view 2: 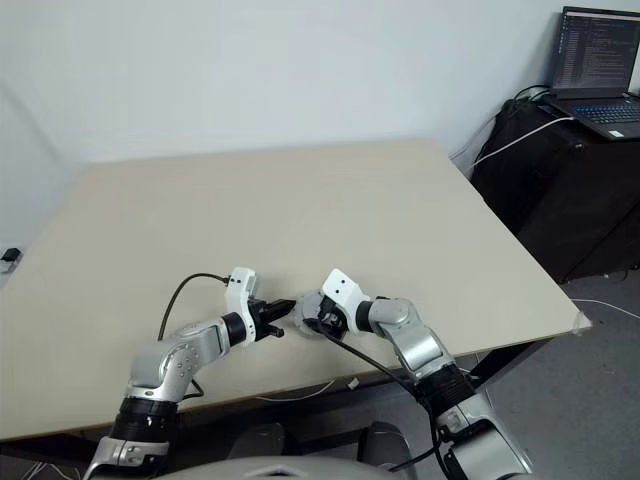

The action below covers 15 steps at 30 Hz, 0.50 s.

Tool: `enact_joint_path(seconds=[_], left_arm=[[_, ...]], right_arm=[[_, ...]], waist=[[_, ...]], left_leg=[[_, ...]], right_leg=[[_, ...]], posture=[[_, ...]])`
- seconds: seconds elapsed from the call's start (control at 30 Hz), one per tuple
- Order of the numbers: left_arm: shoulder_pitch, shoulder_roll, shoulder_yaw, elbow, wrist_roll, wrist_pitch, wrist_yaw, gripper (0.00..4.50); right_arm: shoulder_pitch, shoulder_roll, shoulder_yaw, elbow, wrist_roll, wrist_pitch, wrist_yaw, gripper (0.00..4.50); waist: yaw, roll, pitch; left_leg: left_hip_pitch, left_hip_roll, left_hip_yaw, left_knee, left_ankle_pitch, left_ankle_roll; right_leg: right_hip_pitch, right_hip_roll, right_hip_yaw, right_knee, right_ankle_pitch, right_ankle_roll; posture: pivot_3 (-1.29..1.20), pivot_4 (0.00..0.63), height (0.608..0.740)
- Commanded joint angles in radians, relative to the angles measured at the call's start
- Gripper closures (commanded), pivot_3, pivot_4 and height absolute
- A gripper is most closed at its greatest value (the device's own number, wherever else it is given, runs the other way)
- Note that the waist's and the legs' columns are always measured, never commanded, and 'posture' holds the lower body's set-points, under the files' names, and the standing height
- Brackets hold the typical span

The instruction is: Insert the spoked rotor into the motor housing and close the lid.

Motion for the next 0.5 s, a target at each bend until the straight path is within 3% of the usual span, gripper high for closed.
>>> enact_joint_path(seconds=[0.03,0.5], left_arm=[[-0.031,-0.007,-0.012,-0.003,-0.008,0.018,-0.011,4.5],[-0.068,-0.064,-0.062,0.048,0.057,0.097,0.073,4.5]], right_arm=[[0.012,-0.013,0.008,0.011,-0.022,0.029,-0.005,1.32],[0.017,-0.006,0.016,0.006,-0.023,0.029,-0.006,1.32]], waist=[[0.0,0.0,0.0],[0.002,-0.001,-0.003]], left_leg=[[0.0,0.0,0.0,0.0,0.0,0.0],[0.001,-0.001,-0.001,0.0,0.0,0.0]], right_leg=[[0.0,0.0,0.0,0.0,0.0,0.0],[0.002,-0.001,0.0,0.0,0.0,0.0]], posture=[[0.0,0.0,0.74],[0.0,0.0,0.74]])
